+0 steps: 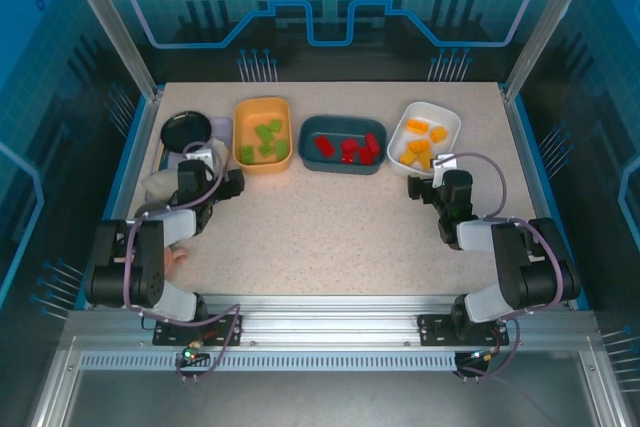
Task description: Sort the legos into containers by color
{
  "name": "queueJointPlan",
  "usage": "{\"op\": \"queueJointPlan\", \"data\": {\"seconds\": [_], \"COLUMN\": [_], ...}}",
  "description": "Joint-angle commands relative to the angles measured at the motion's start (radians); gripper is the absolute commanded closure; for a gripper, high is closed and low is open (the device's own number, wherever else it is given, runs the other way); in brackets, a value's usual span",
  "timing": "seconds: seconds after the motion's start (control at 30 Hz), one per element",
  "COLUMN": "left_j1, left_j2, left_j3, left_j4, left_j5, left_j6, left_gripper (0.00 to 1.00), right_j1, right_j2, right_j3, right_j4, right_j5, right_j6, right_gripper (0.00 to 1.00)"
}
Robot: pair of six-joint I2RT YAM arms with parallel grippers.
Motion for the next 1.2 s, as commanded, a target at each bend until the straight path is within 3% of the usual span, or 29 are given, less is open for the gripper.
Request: {"op": "queueJointPlan", "data": {"seconds": [0.0,0.13,0.37,0.53,0.6,0.7,1.17], "left_j1": [-0.007,-0.028,-0.031,-0.067,-0.105,-0.062,-0.059], "left_j2": [-0.015,-0.013,0.009,0.033,0.033,0.045,0.045], "left_j3": [-0.007,-0.043,-0.013,-0.162,-0.134,-0.077,-0.079], "left_j4": [0.143,0.208,0.174,0.465,0.412,0.318,0.321], "left_j5": [0.016,-0.002,0.0,-0.025,-0.015,-0.003,0.002], "left_j6": [0.025,0.044,0.051,0.09,0.142,0.089,0.09], "left_gripper": [0.01,0.01,0.01,0.01,0.01,0.01,0.01], "right_j1": [-0.017,-0.013,-0.013,-0.015,-0.014,-0.014,-0.014], "right_j2": [0.017,0.02,0.019,0.02,0.02,0.019,0.02], "right_j3": [0.011,0.021,0.023,0.024,0.023,0.023,0.024], "right_j4": [0.093,0.075,0.073,0.072,0.072,0.071,0.071], "right_j5": [-0.02,-0.012,-0.012,-0.012,-0.012,-0.012,-0.016], "right_j6": [-0.011,-0.008,-0.008,-0.008,-0.008,-0.008,-0.01], "right_gripper": [0.0,0.0,0.0,0.0,0.0,0.0,0.0]}}
